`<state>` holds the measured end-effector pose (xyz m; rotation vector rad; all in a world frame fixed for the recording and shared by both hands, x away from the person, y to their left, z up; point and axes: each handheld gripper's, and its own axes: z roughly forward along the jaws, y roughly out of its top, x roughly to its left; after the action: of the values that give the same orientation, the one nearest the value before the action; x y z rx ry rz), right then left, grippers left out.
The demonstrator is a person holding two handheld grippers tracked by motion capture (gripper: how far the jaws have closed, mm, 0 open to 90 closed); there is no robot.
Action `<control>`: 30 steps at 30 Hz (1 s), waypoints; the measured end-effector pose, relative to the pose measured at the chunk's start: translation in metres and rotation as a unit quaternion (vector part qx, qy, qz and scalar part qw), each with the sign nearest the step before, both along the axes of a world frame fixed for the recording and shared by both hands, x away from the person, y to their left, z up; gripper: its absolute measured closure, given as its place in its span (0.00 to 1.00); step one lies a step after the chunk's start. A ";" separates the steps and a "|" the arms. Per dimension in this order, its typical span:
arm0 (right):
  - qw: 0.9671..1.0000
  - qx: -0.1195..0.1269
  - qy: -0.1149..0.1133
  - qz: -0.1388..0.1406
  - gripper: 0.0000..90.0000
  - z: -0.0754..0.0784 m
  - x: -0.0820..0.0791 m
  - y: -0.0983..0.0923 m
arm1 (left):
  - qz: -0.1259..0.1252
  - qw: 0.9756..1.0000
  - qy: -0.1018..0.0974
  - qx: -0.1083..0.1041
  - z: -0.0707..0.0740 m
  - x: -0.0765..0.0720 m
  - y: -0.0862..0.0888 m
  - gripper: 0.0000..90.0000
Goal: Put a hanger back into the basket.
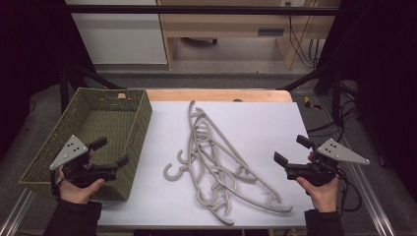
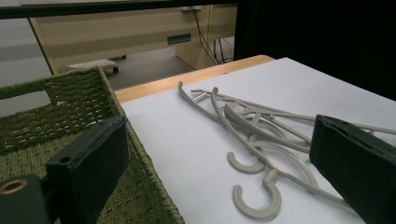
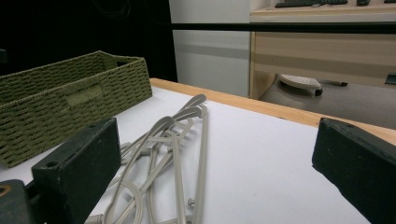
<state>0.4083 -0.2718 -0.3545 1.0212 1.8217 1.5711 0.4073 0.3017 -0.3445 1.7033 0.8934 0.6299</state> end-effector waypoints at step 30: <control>0.989 -0.112 0.074 0.065 0.06 -0.009 -0.001 0.049 | 0.005 1.000 0.014 0.012 -0.009 0.005 0.003 0.05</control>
<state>0.4070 -0.2232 -0.3630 0.9513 2.1499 1.3540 0.4128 0.3042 -0.3533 1.7336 0.9174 0.6265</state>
